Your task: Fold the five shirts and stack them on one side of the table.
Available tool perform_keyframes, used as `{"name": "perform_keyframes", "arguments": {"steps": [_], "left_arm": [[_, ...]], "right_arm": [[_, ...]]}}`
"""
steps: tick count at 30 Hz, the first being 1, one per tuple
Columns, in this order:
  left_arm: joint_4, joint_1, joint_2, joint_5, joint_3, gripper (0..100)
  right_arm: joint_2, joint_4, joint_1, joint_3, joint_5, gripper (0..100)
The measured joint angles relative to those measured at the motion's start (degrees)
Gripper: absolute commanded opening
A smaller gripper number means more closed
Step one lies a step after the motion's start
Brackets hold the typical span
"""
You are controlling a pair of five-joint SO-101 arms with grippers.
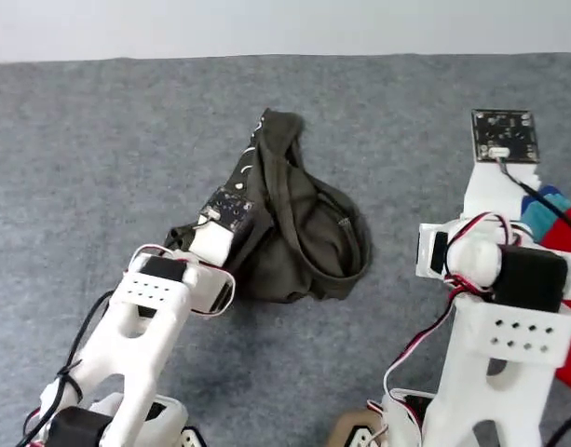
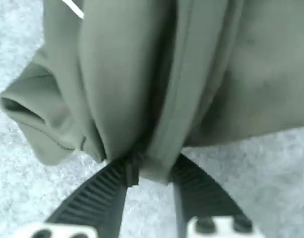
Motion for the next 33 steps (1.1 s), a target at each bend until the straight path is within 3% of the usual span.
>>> {"name": "perform_keyframes", "arguments": {"steps": [5,10,22,27,33], "left_arm": [[4.84,-0.44,-0.7,-3.87,-0.35,1],[14.42,-4.31,-0.7,-5.45,-8.44,1],[36.04,-21.89,-0.7,-9.49,-42.11,0],[42.02,-30.33,-0.7,-14.51,-45.45,0],[45.19,-45.27,-0.7,-21.89,-45.45,0]], "right_arm": [[0.0,0.0,0.0,0.0,0.0,7.1],[0.0,0.0,0.0,0.0,0.0,7.1],[0.0,0.0,-1.23,0.0,0.0,7.1],[0.97,-1.67,-6.77,0.0,0.0,7.1],[9.76,-9.85,-13.71,0.0,-1.67,7.1]]}}
